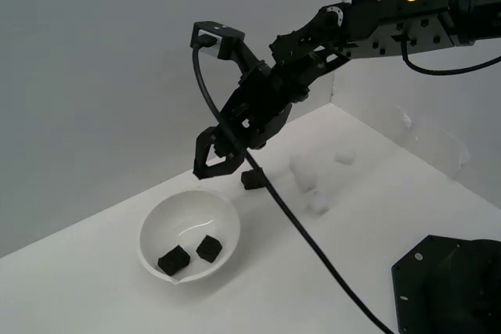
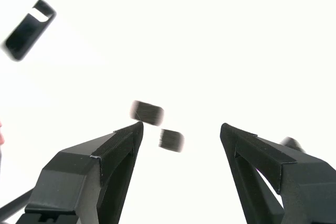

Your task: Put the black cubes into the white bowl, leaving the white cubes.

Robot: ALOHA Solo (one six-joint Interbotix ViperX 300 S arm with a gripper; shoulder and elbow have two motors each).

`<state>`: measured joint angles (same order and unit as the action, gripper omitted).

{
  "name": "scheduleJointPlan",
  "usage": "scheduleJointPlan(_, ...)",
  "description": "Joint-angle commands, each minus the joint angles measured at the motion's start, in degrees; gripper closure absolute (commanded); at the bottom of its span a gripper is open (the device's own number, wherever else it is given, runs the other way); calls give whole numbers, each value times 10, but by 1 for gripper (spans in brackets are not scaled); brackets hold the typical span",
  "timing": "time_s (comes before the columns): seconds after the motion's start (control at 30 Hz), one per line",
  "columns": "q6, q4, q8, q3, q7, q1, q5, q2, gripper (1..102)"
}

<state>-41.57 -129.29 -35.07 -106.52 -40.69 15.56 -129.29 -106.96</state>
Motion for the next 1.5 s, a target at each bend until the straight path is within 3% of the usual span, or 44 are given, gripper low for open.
scheduleJointPlan(0.0, 4, 5, -11, -18, -7, -33, 9, -15, 19)
scheduleJointPlan(0.3, 83, 4, -13, 13, -6, -85, 7, 18, 19)
scheduleJointPlan(0.5, 96, 4, -13, 46, -4, -86, 7, 49, 11)
scheduleJointPlan(0.63, 113, 4, -13, 76, 9, -86, 7, 79, 11)
scheduleJointPlan(0.93, 116, 2, -13, 96, 59, -87, 7, 98, 7)
scheduleJointPlan(1.07, 116, 1, -13, 106, 67, -86, 7, 108, 3)
scheduleJointPlan(1.47, 116, 0, -13, 153, 68, -80, 3, 155, 3)
